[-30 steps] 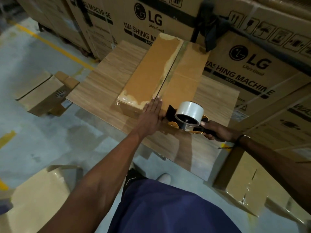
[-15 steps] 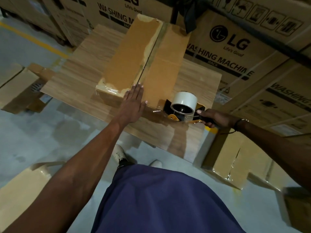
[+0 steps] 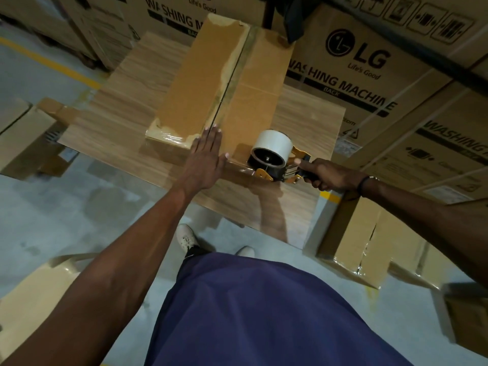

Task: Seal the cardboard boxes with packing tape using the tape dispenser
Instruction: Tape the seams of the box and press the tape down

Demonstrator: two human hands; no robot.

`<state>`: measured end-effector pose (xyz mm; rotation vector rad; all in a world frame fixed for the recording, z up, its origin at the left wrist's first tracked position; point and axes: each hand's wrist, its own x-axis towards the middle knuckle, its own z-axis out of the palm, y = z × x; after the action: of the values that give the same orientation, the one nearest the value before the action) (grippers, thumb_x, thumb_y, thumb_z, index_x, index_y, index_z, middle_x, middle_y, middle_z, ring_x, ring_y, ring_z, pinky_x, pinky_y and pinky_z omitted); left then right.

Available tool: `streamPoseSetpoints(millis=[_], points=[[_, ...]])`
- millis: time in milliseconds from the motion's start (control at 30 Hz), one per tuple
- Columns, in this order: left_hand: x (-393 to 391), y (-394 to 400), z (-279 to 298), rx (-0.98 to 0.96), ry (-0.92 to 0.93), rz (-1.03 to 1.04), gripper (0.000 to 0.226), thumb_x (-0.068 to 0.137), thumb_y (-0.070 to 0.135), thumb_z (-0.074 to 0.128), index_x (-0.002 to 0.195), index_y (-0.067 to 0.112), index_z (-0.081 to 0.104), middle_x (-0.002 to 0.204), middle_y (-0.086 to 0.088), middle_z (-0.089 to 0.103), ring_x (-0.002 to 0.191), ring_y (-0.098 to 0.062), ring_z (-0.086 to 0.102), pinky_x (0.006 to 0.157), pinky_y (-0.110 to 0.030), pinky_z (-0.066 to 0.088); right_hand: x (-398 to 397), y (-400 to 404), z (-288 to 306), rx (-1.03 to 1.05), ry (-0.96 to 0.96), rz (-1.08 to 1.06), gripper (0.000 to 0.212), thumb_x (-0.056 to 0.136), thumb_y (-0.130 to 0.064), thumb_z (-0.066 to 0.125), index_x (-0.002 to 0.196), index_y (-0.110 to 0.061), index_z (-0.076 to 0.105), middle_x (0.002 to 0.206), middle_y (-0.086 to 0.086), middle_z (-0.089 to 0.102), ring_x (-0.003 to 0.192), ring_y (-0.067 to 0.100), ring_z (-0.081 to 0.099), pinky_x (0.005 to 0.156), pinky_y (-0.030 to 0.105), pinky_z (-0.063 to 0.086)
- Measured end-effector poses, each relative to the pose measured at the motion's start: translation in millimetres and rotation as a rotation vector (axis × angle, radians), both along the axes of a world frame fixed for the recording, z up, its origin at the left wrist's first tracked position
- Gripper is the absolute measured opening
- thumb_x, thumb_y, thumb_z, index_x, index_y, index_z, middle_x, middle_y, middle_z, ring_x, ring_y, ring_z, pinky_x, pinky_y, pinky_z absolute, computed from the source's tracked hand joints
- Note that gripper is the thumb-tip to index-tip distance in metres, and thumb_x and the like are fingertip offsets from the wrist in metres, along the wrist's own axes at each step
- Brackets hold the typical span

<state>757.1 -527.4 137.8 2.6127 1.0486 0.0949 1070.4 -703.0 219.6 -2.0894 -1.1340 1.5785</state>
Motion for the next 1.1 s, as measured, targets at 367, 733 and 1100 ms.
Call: streamPoseSetpoints(millis=[367,733,1100], points=[[1,2,-1,0.003,0.009,0.017,0.070,0.109,0.051,0.014,0.164,0.008,0.003,0.173,-0.008,-0.003,0.159,-0.025,-0.007,0.128,-0.049,0.008,25,-43,-102,0.159,-0.527,-0.344,0.059,0.099,-0.072,0.041,0.072,-0.022,0.061,0.062,0.002,0.053,0.058,0.022,0.050,0.053,0.033,0.027],[3,2,-2,0.013,0.031,0.024,0.071,0.109,0.050,0.015,0.164,0.008,0.003,0.173,-0.009,-0.004,0.159,-0.024,-0.006,0.128,-0.049,0.009,-43,-29,-180,0.093,-0.471,-0.493,0.048,0.095,-0.036,0.064,0.107,0.010,0.054,0.106,0.034,0.059,0.100,0.051,0.059,0.070,0.039,0.033],[3,-1,3,0.054,0.043,0.010,0.069,0.109,0.049,0.015,0.164,0.008,0.009,0.173,-0.010,0.003,0.159,-0.026,0.002,0.127,-0.048,0.012,-121,37,-55,0.767,-0.496,-0.755,0.040,0.099,-0.015,0.051,0.136,-0.001,0.052,0.129,0.018,0.058,0.119,0.031,0.053,0.101,0.035,0.042]])
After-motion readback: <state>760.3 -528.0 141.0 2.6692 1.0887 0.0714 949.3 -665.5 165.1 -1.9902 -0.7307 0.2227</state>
